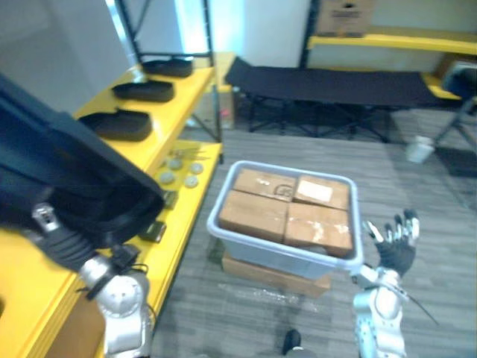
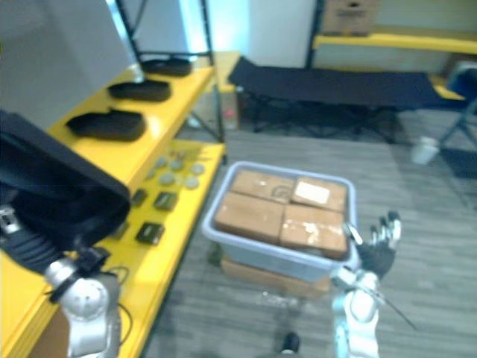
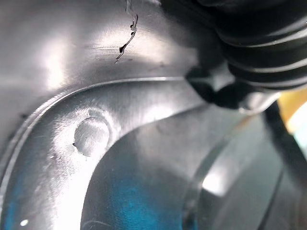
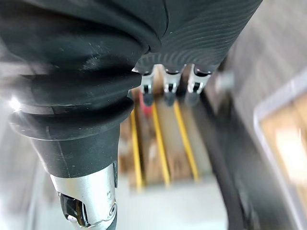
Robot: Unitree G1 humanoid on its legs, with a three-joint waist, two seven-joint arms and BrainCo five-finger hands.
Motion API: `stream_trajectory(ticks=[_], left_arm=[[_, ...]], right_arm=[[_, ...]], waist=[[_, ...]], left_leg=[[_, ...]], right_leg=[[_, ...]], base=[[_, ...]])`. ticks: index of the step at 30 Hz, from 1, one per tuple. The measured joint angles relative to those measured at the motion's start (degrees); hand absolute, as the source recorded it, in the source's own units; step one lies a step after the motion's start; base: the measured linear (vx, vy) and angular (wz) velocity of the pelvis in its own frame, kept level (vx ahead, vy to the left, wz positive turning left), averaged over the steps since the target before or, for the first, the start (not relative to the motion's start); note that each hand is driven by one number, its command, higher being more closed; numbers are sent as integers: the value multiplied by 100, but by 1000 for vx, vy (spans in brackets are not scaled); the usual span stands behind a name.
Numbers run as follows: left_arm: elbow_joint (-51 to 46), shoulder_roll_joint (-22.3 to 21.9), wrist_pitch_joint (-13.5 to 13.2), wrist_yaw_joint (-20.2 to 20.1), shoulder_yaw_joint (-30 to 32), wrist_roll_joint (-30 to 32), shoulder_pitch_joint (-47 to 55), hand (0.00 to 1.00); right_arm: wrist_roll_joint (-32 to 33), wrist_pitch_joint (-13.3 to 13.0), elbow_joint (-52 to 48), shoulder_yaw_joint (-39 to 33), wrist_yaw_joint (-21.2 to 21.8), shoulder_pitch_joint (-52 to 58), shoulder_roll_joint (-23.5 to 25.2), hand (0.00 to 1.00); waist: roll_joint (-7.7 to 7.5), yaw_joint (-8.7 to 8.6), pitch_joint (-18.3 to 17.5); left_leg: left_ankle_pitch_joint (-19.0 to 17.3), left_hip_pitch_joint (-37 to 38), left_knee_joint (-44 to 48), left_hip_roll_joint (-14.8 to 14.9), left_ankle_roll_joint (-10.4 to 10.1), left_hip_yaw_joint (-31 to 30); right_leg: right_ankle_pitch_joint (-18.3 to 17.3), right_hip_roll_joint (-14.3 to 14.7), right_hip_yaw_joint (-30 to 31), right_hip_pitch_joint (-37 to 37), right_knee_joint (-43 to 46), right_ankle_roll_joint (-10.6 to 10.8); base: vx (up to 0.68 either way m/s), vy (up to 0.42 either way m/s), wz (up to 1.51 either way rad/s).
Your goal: Walk over and take plastic housings, then place them on the shelf
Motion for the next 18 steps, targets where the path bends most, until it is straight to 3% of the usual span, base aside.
stream_trajectory(ticks=[2, 4, 9, 12, 18], left_arm=[[-110, -11, 24, -104, 271, -79, 198, 100], [-222, -34, 27, -460, 594, -564, 522, 100], [-475, -148, 24, -859, 1223, -688, 914, 100], [-530, -181, 24, -978, 1419, -711, 960, 100], [-551, -309, 98, -1081, 1283, -919, 1016, 100]], right_arm=[[-2, 4, 179, 354, 16, -200, 12, 0], [-57, 8, 462, 907, 168, -526, 37, 0], [-467, 190, 639, 1758, 615, -1018, 154, 0], [-502, 376, 651, 1933, 874, -1243, 152, 0], [-240, 810, 639, 1970, 1254, -1189, 3, 0]], waist=[[2, 221, -23], [4, 539, -33], [-125, 991, -76], [-175, 1016, -91], [-199, 948, -104]], left_leg=[[26, 0, -5, -28, 7, -230], [66, -50, 5, -113, 45, -525], [90, -211, 38, -264, 123, -782], [40, -205, 52, -312, 172, -775], [26, -222, 86, -180, 128, -752]], right_leg=[[-22, -22, -220, 116, 3, 27], [-25, -96, -522, 271, 44, 43], [5, -257, -775, 356, 43, 105], [-108, -316, -833, 423, 46, 216], [-230, -150, -891, 438, 50, 99]], base=[[74, 8, 70], [78, 38, 72], [15, 82, 40], [-19, 31, 2], [0, -5, -2]])
